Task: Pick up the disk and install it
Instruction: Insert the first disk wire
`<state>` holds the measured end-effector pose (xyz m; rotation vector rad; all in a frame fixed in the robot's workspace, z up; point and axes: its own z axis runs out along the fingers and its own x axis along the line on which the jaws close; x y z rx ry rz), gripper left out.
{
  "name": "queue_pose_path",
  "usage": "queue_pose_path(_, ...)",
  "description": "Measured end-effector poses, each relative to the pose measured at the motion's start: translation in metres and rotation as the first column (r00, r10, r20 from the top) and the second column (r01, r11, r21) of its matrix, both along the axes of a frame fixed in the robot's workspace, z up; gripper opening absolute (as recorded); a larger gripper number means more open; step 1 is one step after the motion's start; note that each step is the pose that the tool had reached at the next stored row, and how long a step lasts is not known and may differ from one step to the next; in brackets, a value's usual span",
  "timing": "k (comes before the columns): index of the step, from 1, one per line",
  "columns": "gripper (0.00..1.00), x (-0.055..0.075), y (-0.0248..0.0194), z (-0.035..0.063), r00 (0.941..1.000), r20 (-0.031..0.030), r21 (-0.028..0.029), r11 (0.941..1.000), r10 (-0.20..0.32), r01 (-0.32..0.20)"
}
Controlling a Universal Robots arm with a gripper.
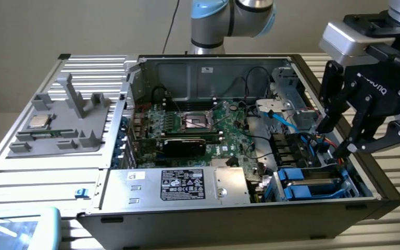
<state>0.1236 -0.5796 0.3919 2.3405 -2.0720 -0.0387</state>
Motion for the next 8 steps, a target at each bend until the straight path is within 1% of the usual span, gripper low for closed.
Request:
queue_pose_path(2, 0.50, 0.0010, -0.0027, 0.0000, 1.0000, -0.0059, 0.0102, 0.9999, 0.000, 0.000)
queue_pose_path(3, 0.50, 0.0016, -0.0039, -0.0001, 1.0000, -0.0083, 0.0166, 0.9999, 0.000, 0.000)
queue_pose_path(6, 0.50, 0.0028, -0.0079, 0.0000, 0.9999, -0.0121, 0.0365, 0.9993, 0.000, 0.000)
queue_pose_path(7, 0.50, 0.0030, -0.0093, 0.0000, 0.9999, -0.0137, 0.0417, 0.9991, 0.000, 0.000)
queue_pose_path(8, 0.50, 0.0032, -0.0108, 0.0000, 0.9999, -0.0157, 0.0452, 0.9990, 0.001, 0.000)
